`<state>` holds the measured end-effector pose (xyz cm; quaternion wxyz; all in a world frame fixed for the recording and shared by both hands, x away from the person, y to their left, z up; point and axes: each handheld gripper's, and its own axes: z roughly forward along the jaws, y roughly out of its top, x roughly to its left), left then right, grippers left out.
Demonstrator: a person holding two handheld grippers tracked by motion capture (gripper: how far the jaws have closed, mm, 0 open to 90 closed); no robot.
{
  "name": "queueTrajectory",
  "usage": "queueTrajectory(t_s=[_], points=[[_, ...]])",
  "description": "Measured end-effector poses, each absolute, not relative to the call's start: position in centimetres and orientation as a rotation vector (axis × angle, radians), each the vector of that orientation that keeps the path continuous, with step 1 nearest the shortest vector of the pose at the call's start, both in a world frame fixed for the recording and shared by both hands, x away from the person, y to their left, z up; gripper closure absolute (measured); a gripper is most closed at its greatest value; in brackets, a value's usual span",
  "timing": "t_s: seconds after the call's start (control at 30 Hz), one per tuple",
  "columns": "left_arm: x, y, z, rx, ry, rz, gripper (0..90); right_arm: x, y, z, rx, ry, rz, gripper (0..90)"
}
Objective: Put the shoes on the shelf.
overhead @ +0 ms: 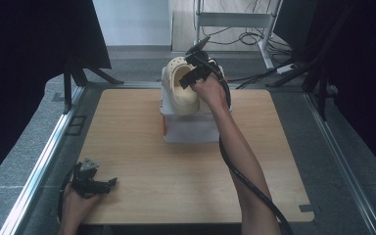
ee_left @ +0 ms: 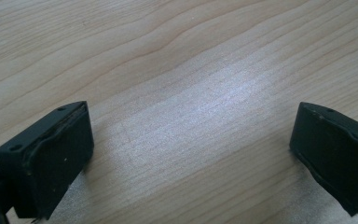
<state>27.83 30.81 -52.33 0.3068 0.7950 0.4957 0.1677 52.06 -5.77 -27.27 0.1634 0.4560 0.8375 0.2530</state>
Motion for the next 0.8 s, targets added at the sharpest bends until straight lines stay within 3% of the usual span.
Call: queueTrajectory(t_s=[0.8], points=[[27.8,30.8,-52.4,2.099,1.313,0.448,0.0,44.3,-9.5,-26.6,1.037,2.462,0.904,10.3]])
